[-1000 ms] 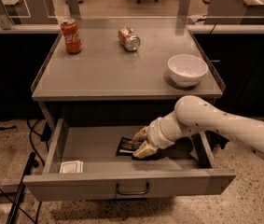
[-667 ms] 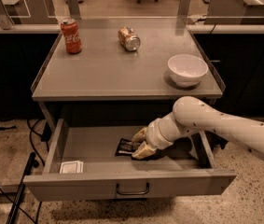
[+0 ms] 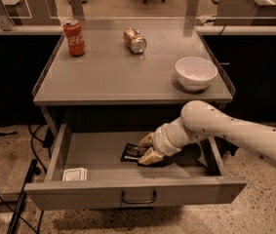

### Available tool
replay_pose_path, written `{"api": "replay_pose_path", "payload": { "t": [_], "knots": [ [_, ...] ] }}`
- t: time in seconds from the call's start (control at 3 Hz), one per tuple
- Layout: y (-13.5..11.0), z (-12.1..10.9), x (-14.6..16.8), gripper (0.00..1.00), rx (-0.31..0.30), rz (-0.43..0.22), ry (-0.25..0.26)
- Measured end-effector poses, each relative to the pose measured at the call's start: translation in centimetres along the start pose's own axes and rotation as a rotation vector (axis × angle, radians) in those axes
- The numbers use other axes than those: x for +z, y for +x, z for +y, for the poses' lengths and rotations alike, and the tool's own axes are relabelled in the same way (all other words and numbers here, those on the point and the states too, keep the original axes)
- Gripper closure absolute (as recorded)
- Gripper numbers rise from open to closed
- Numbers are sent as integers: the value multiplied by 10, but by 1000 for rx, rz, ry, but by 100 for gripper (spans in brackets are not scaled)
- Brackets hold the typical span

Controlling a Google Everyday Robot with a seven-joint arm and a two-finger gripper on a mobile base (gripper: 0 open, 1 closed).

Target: Place rxbar chocolate into top drawer

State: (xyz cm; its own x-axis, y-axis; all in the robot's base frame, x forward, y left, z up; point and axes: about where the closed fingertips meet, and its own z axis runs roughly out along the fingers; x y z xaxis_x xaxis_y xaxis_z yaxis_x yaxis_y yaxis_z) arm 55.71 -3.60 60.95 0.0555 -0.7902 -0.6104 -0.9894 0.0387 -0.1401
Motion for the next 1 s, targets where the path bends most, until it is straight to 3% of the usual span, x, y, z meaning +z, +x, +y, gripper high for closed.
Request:
{"api": "replay_pose_path", "payload": {
  "t": [0.33,0.67,1.0],
  "knots": [
    [0,0,0,11,0,0,0],
    [0,0,0,0,1,1,-2],
    [-5,0,-1,0,-5,3,0]
  ]
}}
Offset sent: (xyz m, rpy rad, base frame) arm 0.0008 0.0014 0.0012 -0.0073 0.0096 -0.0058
